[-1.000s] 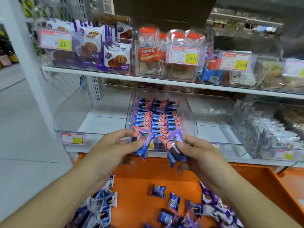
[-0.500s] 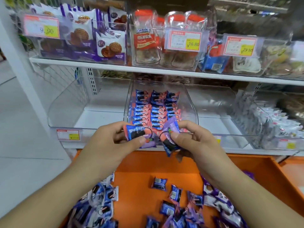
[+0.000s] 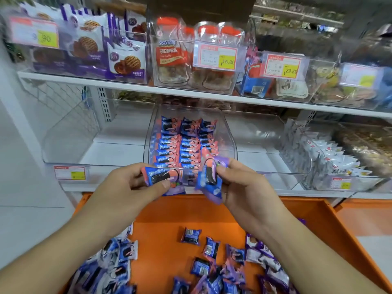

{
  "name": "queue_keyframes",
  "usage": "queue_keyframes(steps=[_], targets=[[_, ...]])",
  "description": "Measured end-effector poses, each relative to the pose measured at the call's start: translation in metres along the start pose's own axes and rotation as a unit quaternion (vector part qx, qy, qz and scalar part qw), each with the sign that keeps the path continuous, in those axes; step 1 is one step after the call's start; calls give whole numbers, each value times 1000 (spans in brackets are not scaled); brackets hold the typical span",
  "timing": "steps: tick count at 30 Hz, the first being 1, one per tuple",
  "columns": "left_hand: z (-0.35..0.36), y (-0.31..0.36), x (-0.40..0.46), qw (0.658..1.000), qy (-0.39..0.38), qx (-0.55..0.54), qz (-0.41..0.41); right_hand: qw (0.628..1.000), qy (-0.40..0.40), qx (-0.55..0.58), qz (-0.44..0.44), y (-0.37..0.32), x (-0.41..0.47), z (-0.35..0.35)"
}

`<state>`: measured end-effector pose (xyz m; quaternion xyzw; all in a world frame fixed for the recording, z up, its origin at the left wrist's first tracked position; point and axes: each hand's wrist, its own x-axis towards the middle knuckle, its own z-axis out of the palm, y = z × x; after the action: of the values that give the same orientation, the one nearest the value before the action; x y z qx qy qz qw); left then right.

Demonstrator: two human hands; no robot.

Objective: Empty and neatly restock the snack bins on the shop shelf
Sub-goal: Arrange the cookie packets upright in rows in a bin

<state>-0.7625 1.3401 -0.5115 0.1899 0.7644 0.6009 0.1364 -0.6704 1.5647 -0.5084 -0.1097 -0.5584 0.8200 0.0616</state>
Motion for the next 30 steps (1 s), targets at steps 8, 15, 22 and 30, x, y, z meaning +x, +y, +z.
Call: queue_keyframes(steps=[8,15,22,30], targets=[[-6,1,1,999,-17,32,4,999,-22,-20,-24,-7,3,-10],[-4,-6,4,998,-1,55,33,989,-6,-129,-77,-9,3,-9],[8,-9,25,992,21,107,58,939,36,-317,-127,-21,12,-23],[63,0,149,966,40,212,141,836,175,-496,-156,-26,75,-90]])
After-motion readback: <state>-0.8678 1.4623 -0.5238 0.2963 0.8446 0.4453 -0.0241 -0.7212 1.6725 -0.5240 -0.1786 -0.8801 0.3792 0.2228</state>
